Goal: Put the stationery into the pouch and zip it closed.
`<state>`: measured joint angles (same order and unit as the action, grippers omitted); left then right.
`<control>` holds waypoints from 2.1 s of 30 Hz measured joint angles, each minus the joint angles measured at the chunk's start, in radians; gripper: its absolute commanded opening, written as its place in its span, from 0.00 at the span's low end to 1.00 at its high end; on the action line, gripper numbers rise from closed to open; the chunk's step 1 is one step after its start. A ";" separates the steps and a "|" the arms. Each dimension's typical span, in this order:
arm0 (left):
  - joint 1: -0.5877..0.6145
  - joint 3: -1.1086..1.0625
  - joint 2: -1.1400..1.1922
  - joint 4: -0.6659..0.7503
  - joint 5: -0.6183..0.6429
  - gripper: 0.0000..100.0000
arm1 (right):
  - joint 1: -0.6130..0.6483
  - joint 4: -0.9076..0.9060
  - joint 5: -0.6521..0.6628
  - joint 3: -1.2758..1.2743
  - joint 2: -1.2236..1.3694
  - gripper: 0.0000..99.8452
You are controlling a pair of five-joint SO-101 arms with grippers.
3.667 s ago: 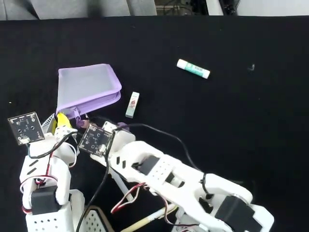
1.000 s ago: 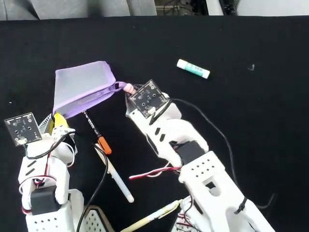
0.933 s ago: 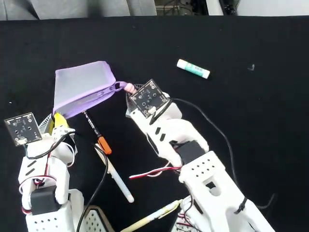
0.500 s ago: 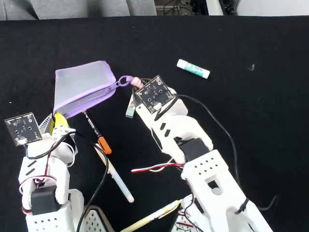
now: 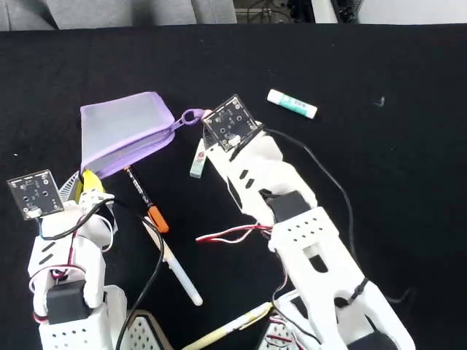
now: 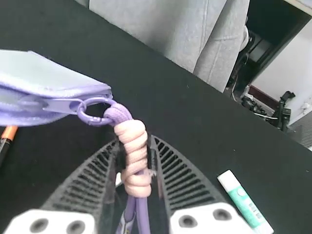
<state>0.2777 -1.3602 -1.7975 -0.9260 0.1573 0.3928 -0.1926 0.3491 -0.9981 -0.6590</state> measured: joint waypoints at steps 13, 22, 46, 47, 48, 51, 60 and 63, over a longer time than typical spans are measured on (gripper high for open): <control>0.005 0.040 0.002 0.009 -0.002 0.03 | 0.044 -0.129 -0.002 0.000 -0.190 0.31; 0.005 0.132 0.003 0.009 -0.002 0.03 | 0.109 -0.272 -0.003 0.000 -0.374 0.29; 0.005 1.135 1.002 -0.319 -0.020 0.03 | 0.290 -0.611 -0.152 0.232 -0.166 0.29; 0.005 1.203 1.056 -0.350 -0.029 0.03 | 0.290 -0.614 -0.152 0.241 -0.140 0.29; 0.005 1.270 1.111 -0.379 -0.038 0.03 | 0.290 -0.614 -0.152 0.247 -0.118 0.29; 0.005 1.456 1.277 -0.465 -0.061 0.03 | 0.290 -0.614 -0.152 0.267 -0.057 0.29; 0.009 2.019 1.694 -0.779 -0.075 0.03 | 0.290 -0.614 -0.152 0.278 0.000 0.29; 0.018 2.113 1.768 -0.812 -0.077 0.03 | 0.290 -0.614 -0.152 0.278 0.000 0.29</control>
<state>0.2961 0.7526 -0.0299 -1.7377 0.0806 0.6828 -0.8063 0.1972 -0.7204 -0.6590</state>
